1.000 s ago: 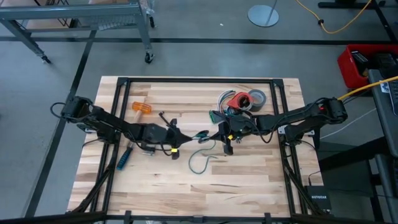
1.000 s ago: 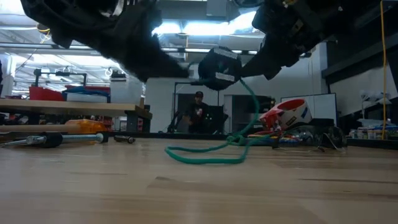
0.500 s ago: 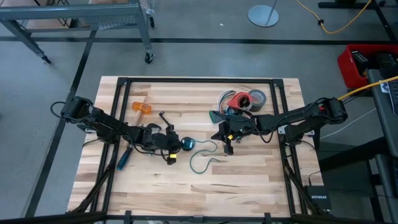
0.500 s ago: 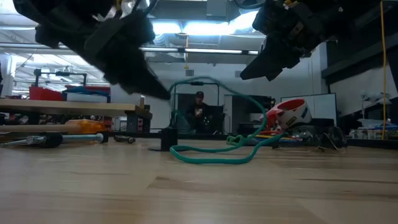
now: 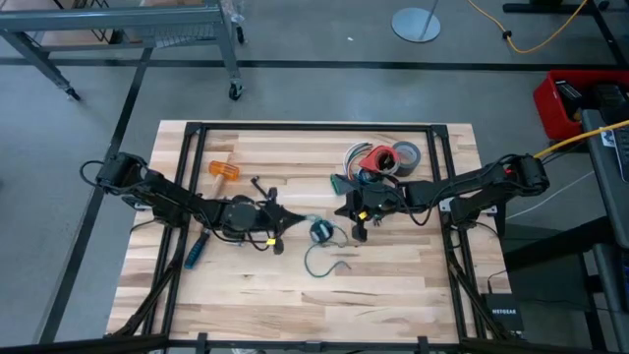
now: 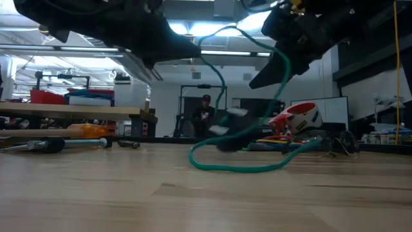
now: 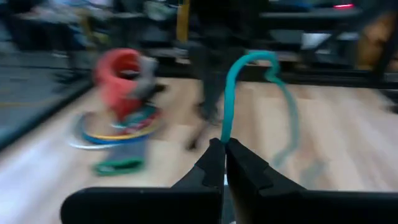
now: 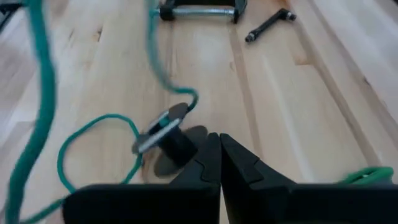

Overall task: Coil cords
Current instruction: Uncoil the green wire from the spool

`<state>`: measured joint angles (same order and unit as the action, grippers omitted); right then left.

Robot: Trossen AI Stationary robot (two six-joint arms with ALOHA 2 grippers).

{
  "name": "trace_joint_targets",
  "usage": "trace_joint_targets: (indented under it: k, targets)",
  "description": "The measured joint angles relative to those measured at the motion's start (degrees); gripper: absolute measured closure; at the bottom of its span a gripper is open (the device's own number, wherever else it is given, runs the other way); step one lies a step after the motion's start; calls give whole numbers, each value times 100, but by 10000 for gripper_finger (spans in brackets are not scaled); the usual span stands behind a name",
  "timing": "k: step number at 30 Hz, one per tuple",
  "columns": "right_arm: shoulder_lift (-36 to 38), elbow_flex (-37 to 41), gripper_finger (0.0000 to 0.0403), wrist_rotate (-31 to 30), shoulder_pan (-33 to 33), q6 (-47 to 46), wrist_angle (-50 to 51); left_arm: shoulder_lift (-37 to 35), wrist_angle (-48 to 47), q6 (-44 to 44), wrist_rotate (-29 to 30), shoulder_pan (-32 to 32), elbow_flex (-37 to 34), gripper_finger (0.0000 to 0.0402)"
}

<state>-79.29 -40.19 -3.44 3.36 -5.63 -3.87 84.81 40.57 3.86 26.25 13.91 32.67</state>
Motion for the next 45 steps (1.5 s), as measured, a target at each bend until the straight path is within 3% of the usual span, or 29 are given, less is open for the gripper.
trace_joint_targets:
  k: [5, 16, 24, 30, 45]
  targets:
    - [0, 0, 402, 0, 0, 0, 191, -43, 383, -533, 1098, -2, -2, 402]
    - [0, -1, 397, -377, 0, -292, 237, -69, 2295, -2177, 1162, 274, 0, 401]
    - [0, -1, 314, -491, 0, -468, 224, -623, 2245, -2709, 1169, 709, 0, 401]
    - [0, -1, 265, 79, 0, -485, -88, -1000, 1971, -2890, 1168, 939, 0, 401]
    - [0, -3, 257, 396, 0, -461, -1443, -1237, 1557, -3003, 1169, 1143, 0, 401]
